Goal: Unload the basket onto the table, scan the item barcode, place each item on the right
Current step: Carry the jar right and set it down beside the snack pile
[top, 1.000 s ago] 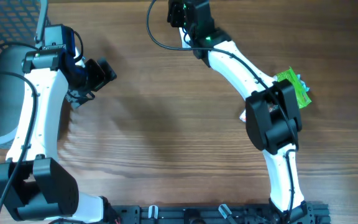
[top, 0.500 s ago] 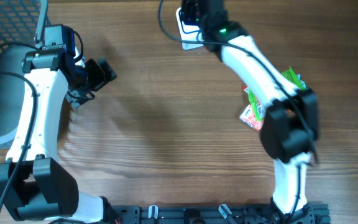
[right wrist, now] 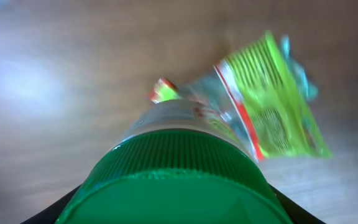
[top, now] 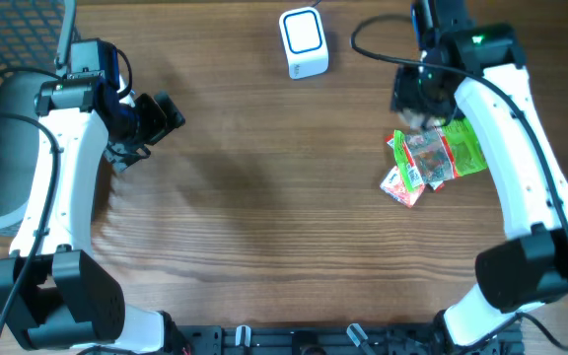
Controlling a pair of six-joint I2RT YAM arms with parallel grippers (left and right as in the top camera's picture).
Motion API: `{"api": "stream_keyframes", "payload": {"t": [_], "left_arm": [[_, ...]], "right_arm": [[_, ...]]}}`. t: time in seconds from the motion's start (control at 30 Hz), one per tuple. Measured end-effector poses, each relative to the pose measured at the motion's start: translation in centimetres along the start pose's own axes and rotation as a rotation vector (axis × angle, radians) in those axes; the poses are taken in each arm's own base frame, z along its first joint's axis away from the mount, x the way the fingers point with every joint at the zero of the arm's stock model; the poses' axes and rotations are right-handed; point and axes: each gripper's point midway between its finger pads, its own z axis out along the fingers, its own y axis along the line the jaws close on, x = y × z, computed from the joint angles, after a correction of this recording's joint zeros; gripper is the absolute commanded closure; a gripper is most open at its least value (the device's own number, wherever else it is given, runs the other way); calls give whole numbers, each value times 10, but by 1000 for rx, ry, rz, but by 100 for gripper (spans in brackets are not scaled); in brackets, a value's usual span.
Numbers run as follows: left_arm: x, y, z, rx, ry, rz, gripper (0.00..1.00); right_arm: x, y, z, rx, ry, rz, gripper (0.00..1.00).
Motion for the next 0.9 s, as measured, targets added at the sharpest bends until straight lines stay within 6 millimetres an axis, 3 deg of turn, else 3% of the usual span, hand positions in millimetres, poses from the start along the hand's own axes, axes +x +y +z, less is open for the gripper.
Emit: {"api": "stream_keyframes", "payload": {"t": [0.13, 0.57, 0.8, 0.9], "left_arm": [[0, 0, 0, 0, 0, 0, 0], [0, 0, 0, 0, 0, 0, 0], [0, 0, 0, 0, 0, 0, 0], [0, 0, 0, 0, 0, 0, 0]], "right_arm": [[26, -42, 38, 38, 146, 74, 52], [68, -122, 78, 53, 323, 296, 52], [76, -135, 104, 56, 311, 346, 52], [82, -134, 113, 53, 316, 350, 47]]}}
